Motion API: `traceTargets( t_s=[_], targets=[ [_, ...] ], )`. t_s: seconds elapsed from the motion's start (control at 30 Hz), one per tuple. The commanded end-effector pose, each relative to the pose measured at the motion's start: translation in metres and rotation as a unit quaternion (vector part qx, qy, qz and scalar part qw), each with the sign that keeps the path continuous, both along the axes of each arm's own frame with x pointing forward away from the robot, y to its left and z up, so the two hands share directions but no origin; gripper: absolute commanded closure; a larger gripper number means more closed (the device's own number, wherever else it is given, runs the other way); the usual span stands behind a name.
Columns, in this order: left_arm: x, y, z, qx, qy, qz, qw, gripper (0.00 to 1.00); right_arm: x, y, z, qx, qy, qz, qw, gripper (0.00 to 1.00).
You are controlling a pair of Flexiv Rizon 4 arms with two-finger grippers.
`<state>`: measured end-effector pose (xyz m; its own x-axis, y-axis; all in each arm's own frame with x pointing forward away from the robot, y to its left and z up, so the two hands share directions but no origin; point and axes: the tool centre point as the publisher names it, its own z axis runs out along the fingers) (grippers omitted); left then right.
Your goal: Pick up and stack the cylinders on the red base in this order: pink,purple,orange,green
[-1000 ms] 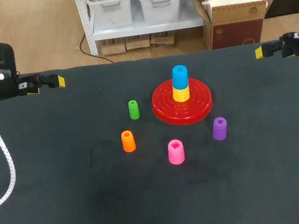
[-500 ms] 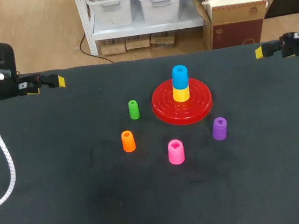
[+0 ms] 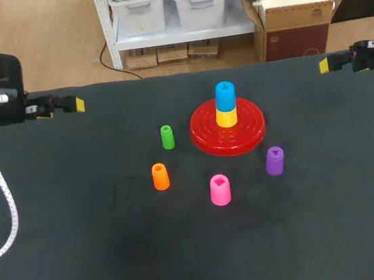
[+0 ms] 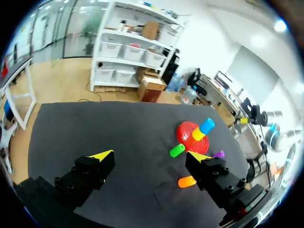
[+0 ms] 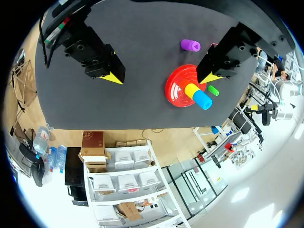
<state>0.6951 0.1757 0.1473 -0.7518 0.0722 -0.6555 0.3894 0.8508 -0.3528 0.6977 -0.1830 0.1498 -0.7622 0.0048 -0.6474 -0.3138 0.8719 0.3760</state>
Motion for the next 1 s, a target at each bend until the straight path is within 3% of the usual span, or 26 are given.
traceTargets(
  t_s=[0.03, 0.1, 0.17, 0.23, 0.37, 0.47, 0.63, 0.77, 0.83, 1.0],
  targets=[
    [0.003, -0.006, 0.006, -0.014, -0.104, -0.163, 0.981, 0.00, 0.000, 0.000, 0.000, 0.000, 0.000, 0.000, 1.000, 0.00],
    [0.000, -0.010, 0.006, -0.020, -0.124, -0.219, 0.968, 0.00, 0.000, 0.000, 0.000, 0.000, 0.000, 0.000, 1.000, 0.00],
    [-0.005, -0.015, 0.009, -0.037, -0.152, -0.286, 0.945, 0.00, 0.000, 0.000, 0.000, 0.000, 0.000, 0.000, 1.000, 0.00],
    [-0.015, -0.019, 0.012, -0.054, -0.176, -0.363, 0.913, 0.00, 0.000, 0.000, 0.000, 0.000, 0.000, 0.000, 1.000, 0.00],
    [-0.026, -0.027, 0.013, -0.076, -0.201, -0.454, 0.864, 0.00, 0.000, 0.000, 0.000, 0.000, 0.000, 0.000, 1.000, 0.00],
    [-0.033, -0.035, 0.013, -0.085, -0.199, -0.485, 0.847, 0.00, 0.000, 0.000, 0.000, 0.000, 0.000, 0.000, 1.000, 0.00],
    [-0.038, -0.045, 0.010, -0.086, -0.199, -0.501, 0.838, 0.00, 0.000, 0.000, 0.000, 0.000, 0.000, 0.000, 1.000, 0.00],
    [-0.040, -0.048, 0.004, -0.078, -0.197, -0.493, 0.844, 0.00, 0.000, 0.000, 0.000, 0.000, 0.000, 0.000, 1.000, 0.00],
    [-0.038, -0.047, -0.004, -0.061, -0.195, -0.477, 0.855, 0.00, 0.000, 0.000, 0.000, 0.000, 0.000, 0.000, 1.000, 0.00],
    [-0.037, -0.038, -0.017, -0.039, -0.188, -0.479, 0.857, 0.00, 0.000, 0.000, 0.000, 0.000, 0.000, 0.000, 1.000, 0.00]
  ],
)
